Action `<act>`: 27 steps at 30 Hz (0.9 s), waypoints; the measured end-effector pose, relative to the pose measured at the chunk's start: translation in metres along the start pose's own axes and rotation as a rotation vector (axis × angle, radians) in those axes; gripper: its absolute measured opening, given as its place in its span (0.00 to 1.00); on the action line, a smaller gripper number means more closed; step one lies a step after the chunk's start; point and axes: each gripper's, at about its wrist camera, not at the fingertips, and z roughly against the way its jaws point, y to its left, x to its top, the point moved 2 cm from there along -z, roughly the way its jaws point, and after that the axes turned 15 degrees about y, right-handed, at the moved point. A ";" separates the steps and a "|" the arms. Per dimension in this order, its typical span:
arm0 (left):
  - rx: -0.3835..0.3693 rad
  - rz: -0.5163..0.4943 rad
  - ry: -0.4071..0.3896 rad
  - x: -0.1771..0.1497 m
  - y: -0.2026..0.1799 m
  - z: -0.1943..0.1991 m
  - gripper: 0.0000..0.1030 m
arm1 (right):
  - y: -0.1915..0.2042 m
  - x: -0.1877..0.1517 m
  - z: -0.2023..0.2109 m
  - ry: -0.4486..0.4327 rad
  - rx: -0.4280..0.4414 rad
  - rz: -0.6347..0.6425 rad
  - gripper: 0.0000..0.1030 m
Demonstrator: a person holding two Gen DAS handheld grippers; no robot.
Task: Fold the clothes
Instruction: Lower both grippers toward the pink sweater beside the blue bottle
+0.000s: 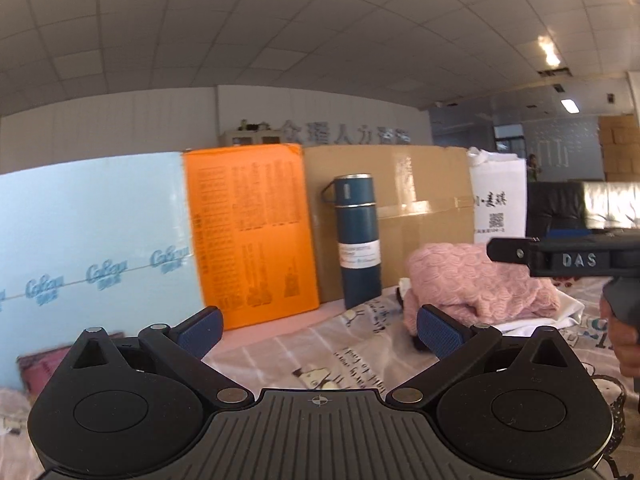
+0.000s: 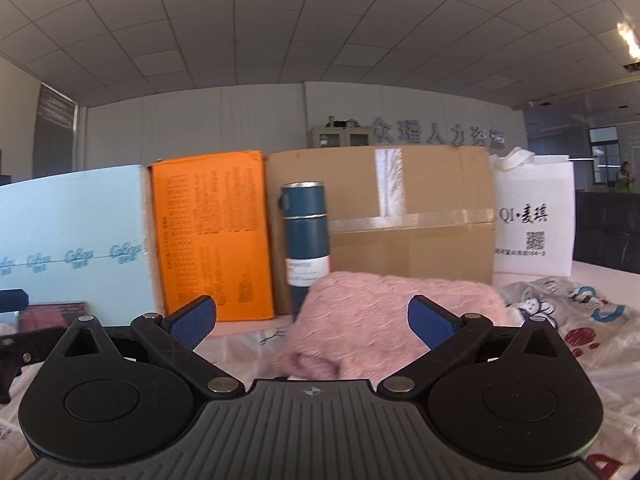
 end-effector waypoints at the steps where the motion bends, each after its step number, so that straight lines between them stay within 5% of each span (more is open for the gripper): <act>1: -0.016 -0.031 -0.001 0.006 -0.006 -0.007 1.00 | -0.006 0.003 -0.003 -0.012 -0.026 -0.014 1.00; 5: -0.054 -0.067 -0.028 0.027 -0.028 -0.036 1.00 | -0.038 0.006 -0.018 -0.078 -0.151 -0.098 1.00; 8: -0.096 0.006 -0.049 0.034 -0.030 -0.056 1.00 | -0.059 -0.002 -0.026 -0.083 -0.201 -0.175 1.00; 13: -0.154 0.307 -0.036 0.037 -0.023 -0.099 1.00 | -0.085 -0.010 -0.037 -0.028 -0.214 -0.282 1.00; 21: -0.226 0.439 0.039 0.017 -0.020 -0.127 1.00 | -0.090 -0.021 -0.056 0.064 -0.234 -0.297 1.00; 27: -0.259 0.400 0.094 0.014 -0.015 -0.133 1.00 | -0.083 -0.023 -0.062 0.098 -0.226 -0.266 1.00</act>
